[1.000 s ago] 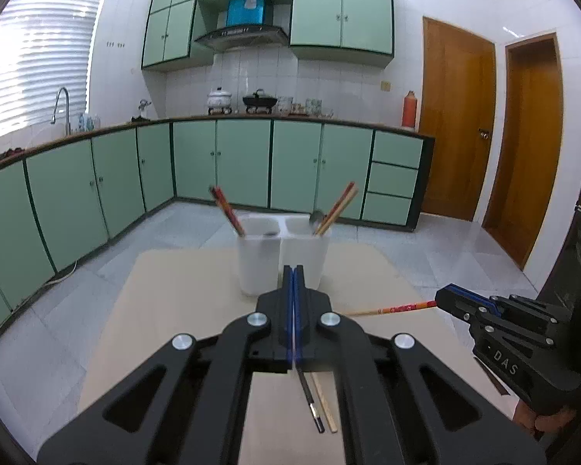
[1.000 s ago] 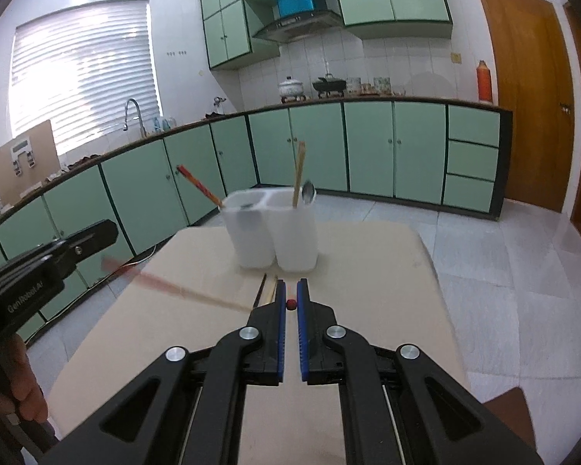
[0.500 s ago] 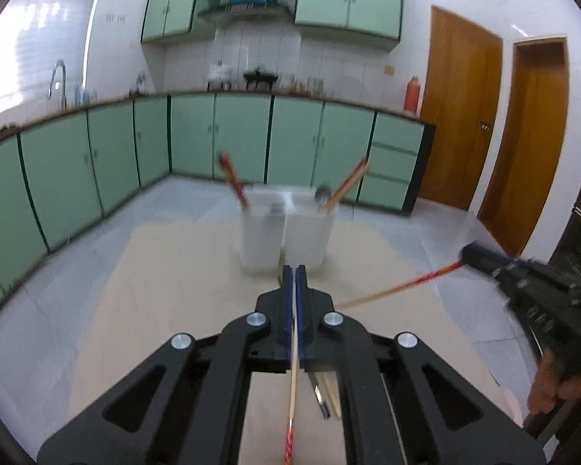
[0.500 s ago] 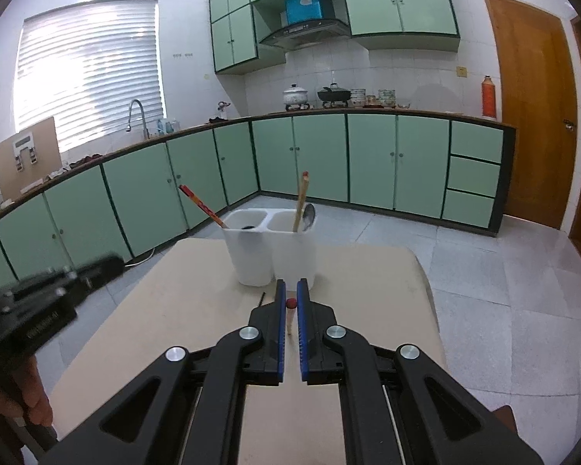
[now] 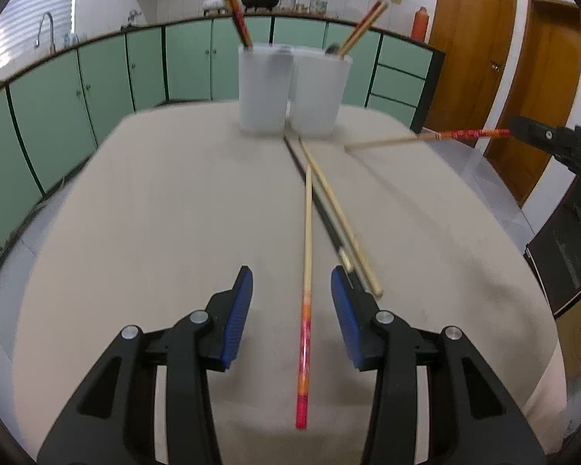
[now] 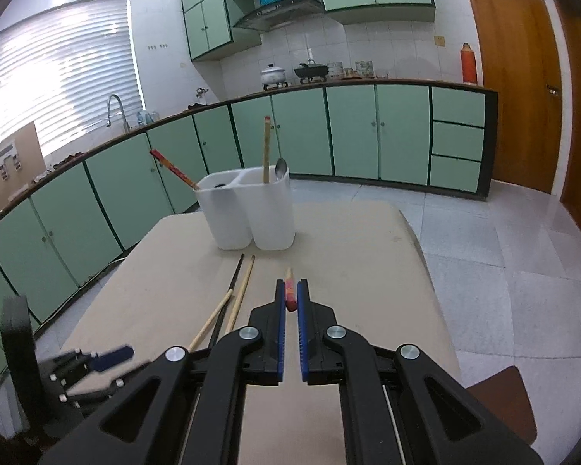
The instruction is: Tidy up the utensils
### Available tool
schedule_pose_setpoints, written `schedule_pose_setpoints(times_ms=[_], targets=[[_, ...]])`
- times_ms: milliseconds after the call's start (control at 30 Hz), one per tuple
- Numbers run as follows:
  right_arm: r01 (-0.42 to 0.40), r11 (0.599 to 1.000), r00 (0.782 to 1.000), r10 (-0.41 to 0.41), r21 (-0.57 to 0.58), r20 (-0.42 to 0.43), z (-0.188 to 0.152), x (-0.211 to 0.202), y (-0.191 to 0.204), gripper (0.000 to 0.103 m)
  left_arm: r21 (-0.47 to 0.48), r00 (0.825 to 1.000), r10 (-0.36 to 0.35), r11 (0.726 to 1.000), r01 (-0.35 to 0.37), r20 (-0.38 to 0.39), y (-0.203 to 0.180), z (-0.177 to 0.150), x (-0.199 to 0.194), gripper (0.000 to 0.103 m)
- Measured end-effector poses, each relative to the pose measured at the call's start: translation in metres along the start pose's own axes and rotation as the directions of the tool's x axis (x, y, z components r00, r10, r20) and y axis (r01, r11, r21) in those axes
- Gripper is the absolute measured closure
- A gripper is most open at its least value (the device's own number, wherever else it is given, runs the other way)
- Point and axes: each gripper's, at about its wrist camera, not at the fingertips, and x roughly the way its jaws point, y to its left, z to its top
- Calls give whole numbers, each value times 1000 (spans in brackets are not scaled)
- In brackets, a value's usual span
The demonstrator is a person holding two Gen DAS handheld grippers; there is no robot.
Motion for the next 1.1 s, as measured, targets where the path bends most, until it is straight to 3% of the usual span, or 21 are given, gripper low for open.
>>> schedule_pose_setpoints(times_ms=[167, 233, 300, 633, 800, 900, 1100], targets=[[-6, 1000, 999, 6, -7, -46, -15, 11, 6, 97, 19, 999, -6, 1000, 7, -39, -4, -7, 15, 64], [-6, 1000, 999, 5, -4, -51, -17, 12, 6, 97, 34, 999, -4, 999, 6, -53, -10, -5, 21, 86], [-4, 1000, 999, 3, -5, -51, -17, 12, 4, 97, 40, 998, -3, 999, 5, -64, -12, -5, 27, 96], [1, 1000, 997, -1, 3, -74, -22, 22, 2, 97, -42, 999, 42, 998, -43, -26, 10, 11, 26, 98], [-7, 1000, 996, 7, 7, -84, -26, 26, 3, 97, -69, 999, 26, 997, -29, -40, 24, 28, 42, 92], [-13, 1000, 996, 14, 3, -84, -27, 24, 6, 97, -76, 999, 34, 996, -35, -21, 24, 23, 35, 62], [-25, 1000, 997, 25, 0, -76, -29, 22, 9, 97, -52, 999, 30, 998, -31, -21, 19, -3, 12, 61]])
